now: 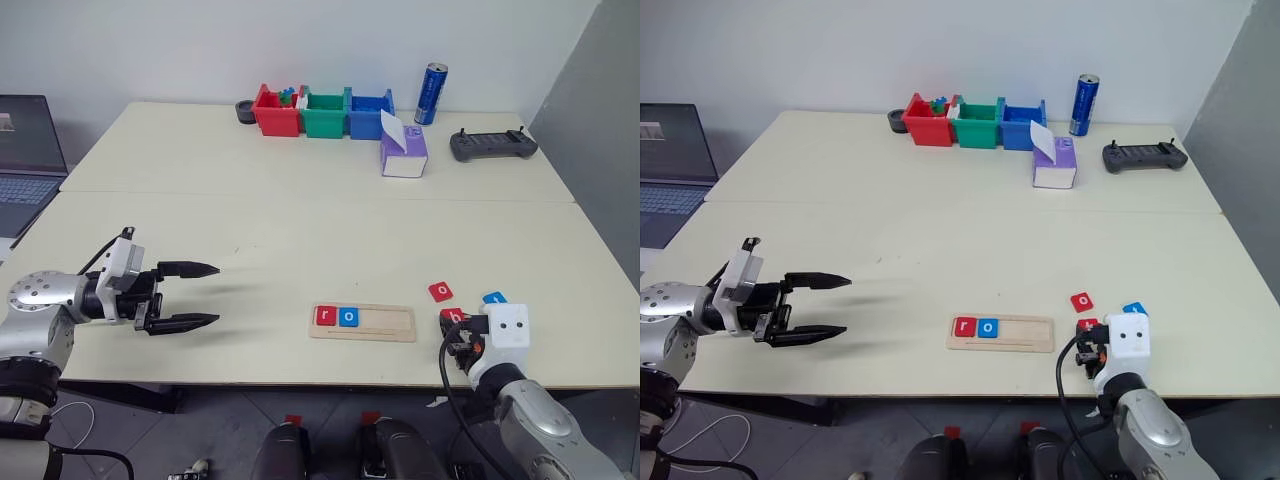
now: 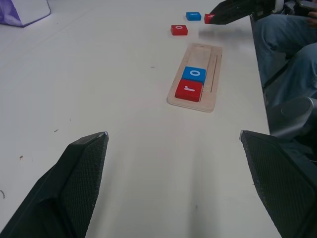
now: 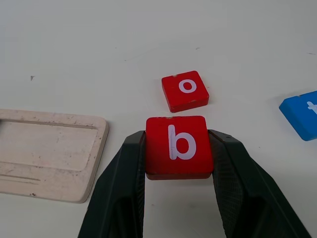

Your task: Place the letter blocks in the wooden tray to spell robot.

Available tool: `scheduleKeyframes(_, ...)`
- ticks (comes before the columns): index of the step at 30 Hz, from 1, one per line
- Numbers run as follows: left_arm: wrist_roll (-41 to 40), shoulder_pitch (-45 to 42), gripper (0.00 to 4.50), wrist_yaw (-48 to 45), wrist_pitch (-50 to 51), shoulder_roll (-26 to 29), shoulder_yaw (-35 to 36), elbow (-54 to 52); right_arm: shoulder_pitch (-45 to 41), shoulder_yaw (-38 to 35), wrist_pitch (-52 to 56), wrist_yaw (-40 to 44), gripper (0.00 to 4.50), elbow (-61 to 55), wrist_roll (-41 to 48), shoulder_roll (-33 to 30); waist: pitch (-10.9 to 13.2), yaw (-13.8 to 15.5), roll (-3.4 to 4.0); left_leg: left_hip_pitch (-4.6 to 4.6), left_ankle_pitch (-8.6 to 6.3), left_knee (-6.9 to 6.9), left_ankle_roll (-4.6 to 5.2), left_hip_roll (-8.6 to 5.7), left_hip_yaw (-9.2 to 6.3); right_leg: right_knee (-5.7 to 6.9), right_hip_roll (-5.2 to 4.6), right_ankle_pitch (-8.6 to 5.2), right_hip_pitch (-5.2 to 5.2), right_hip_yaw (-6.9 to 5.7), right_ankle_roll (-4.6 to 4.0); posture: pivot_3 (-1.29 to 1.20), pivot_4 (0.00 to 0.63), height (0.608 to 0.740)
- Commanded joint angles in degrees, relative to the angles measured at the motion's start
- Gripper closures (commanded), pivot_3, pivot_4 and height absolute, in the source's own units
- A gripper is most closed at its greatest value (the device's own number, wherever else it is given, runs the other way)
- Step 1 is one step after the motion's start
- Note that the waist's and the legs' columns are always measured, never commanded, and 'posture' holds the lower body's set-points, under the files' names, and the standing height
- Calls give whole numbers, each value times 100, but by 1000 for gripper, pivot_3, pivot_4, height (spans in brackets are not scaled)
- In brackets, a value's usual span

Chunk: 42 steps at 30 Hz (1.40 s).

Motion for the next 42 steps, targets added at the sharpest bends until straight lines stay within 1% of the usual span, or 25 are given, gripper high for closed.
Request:
scheduleKeyframes(1, -126, -123, 0, -40, -58, 137, 21, -99, -107, -72, 61, -52, 2694, -50, 16, 82, 0, 3, -1, 0, 0, -1, 0, 0, 0, 0, 0, 0, 0, -1, 0, 0, 150, 740)
scheduleKeyframes(2, -149, -136, 0, -40, -34, 154, 16, -152, -112, -51, 86, -46, 2260, -54, 17, 90, -1, 3, -2, -1, 0, -2, 0, 0, 0, -1, 0, 0, 0, -1, -1, 0, 150, 740)
scheduleKeyframes(3, -169, -154, 0, -40, -6, 171, 7, -197, -118, -19, 111, -53, 1950, -55, -3, 93, -1, 3, -2, -2, 0, -3, 0, 0, -1, -2, 0, -1, 0, -1, -1, 0, 150, 740)
scheduleKeyframes(8, -181, -287, 0, -40, 60, 204, -47, -203, -170, 22, 370, -59, 116, -124, -71, -19, -3, 3, -5, -4, 0, 0, 0, -1, 0, -3, -1, -1, 0, -1, 0, 0, 150, 740)
scheduleKeyframes(9, -173, -304, 0, -40, 51, 208, -66, -182, -213, -22, 399, 44, 26, -141, -15, -110, -3, 2, -4, -4, 0, 0, 0, -1, 0, -3, -1, -1, 0, -1, 0, 0, 150, 740)
scheduleKeyframes(11, -159, -332, 0, -40, 28, 209, -93, -140, -339, -211, 416, 344, 26, -147, 130, -378, -3, -4, -4, -3, 0, -1, 0, -1, 0, -3, 0, -1, 0, -1, 0, 0, 150, 740)
scheduleKeyframes(13, -153, -348, 0, -40, 13, 204, -96, -114, -529, -603, 351, 866, 26, -40, 418, -768, -3, -3, -4, -3, 0, 0, 0, -2, 0, -3, 0, -1, 0, -1, 1, 0, 150, 740)
scheduleKeyframes(16, -130, -403, 0, -40, 12, 172, -95, -67, -985, -1403, -48, 2115, 26, 615, 939, -1766, -2, 3, -5, -3, 0, 2, 1, -5, -1, -4, 0, -1, 2, -2, 1, 0, 150, 740)
scheduleKeyframes(18, -110, -439, 0, -40, 24, 137, -92, -52, -1197, -1725, -409, 3410, 26, 1239, 1396, -2590, -2, 9, -4, -3, -1, 3, 2, -7, -1, -5, 0, 0, 3, -4, 2, 0, 150, 740)
scheduleKeyframes(20, -72, -472, 0, -40, 12, 76, -90, -20, -1054, -1597, -739, 5106, 26, 1702, 1782, -3567, -1, 20, -3, -4, -1, 0, 3, -8, -4, -8, 0, 0, 4, -7, 1, 0, 150, 740)
scheduleKeyframes(21, -60, -477, 0, -40, 2, 56, -92, -18, -999, -1415, -1102, 5701, 26, 1970, 1679, -3962, -1, 24, -4, -4, -2, -2, 4, -8, -5, -8, 1, -2, 4, -9, -1, 0, 150, 740)
scheduleKeyframes(23, -67, -472, 0, -40, 6, 39, -65, -48, -1220, -1024, -1828, 6314, 26, 2643, 1295, -4444, -2, 40, -6, -3, -4, -8, 7, -3, -12, -10, 6, -13, 5, -16, 13, 0, 150, 740)
scheduleKeyframes(25, -105, -426, 0, -40, 48, 61, 18, -132, -1705, -716, -2460, 6695, 26, 3327, 1010, -4627, 2, 11, -6, -3, -4, -3, 7, 0, -10, -7, 7, -17, 4, -17, 22, 0, 150, 740)
scheduleKeyframes(27, -170, -307, 0, -40, 115, 139, 100, -239, -2162, -434, -2730, 7048, 26, 3801, 878, -4724, 5, -16, -5, -2, -4, 4, 7, 0, -7, -2, 7, -15, 4, -13, 25, 0, 150, 740)
scheduleKeyframes(31, -345, 132, 0, -40, 159, 316, 178, -534, -2823, 178, -3330, 7454, 26, 4603, 411, -4668, 6, 1, -4, 0, -3, 1, 6, 2, -4, -1, 6, -12, 3, -11, 29, 0, 150, 740)
scheduleKeyframes(34, -419, 444, 0, -40, 60, 406, 179, -801, -3065, 528, -3766, 7788, 26, 5031, 177, -4615, 7, 18, -3, -3, -3, 2, 5, 1, -2, -2, 3, -13, 2, -10, 27, 0, 150, 740)
scheduleKeyframes(38, -524, 466, 0, -40, 113, 288, 349, -1078, -3184, 852, -4397, 8188, 26, 5471, -124, -4645, 8, 93, -1, -7, -4, 9, 5, -4, 0, -2, -3, -13, 3, -11, 27, 0, 150, 740)
scheduleKeyframes(42, -581, 542, 0, -40, 193, 282, 432, -1382, -3395, 990, -4662, 8232, 26, 5831, -267, -4459, 7, 129, -1, -4, -4, 11, 5, -5, 2, -1, -5, -12, 4, -10, 29, 0, 150, 740)
